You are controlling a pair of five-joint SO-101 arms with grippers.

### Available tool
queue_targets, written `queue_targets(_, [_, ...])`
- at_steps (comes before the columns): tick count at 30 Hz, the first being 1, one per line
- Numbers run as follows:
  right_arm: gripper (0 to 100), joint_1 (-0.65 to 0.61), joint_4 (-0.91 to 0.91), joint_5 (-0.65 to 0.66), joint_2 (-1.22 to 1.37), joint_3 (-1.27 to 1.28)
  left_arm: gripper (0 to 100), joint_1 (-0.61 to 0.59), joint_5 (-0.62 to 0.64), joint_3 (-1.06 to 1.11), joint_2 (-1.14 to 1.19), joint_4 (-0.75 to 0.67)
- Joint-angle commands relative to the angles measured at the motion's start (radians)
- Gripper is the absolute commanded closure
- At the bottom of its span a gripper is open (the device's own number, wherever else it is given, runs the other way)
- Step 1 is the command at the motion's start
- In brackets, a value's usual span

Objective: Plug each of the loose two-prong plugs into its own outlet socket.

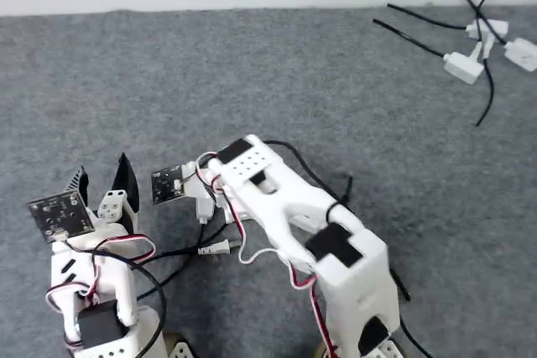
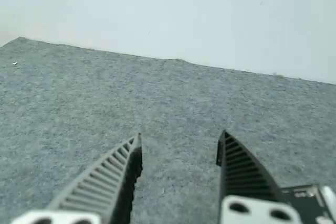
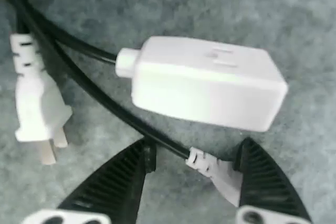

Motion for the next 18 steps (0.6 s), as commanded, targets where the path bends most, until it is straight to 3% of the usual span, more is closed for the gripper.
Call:
queue_targets(1, [76.8, -0.005, 0.076, 0.031, 0.114, -0.129, 76, 0.000, 0.005, -0.008, -0.011, -0.029])
queue_targets(4, [79.3, -0.002, 0.163, 0.031, 0.162, -0.227, 76, 0.000, 0.005, -0.010, -0.011, -0.028])
queue_targets(8, [99.8, -0.008, 0.180, 0.026, 0.196, -0.255, 76, 0.000, 0.005, -0.012, -0.011, -0.028])
queue_targets(9, [96.5, -0.007, 0.185, 0.026, 0.196, -0.255, 76, 0.000, 0.005, -0.012, -0.011, -0.028])
queue_targets(18, [98.8, 0.030, 0.229, -0.035, 0.143, -0.265, 76, 0.000, 0.003, -0.012, -0.011, -0.026])
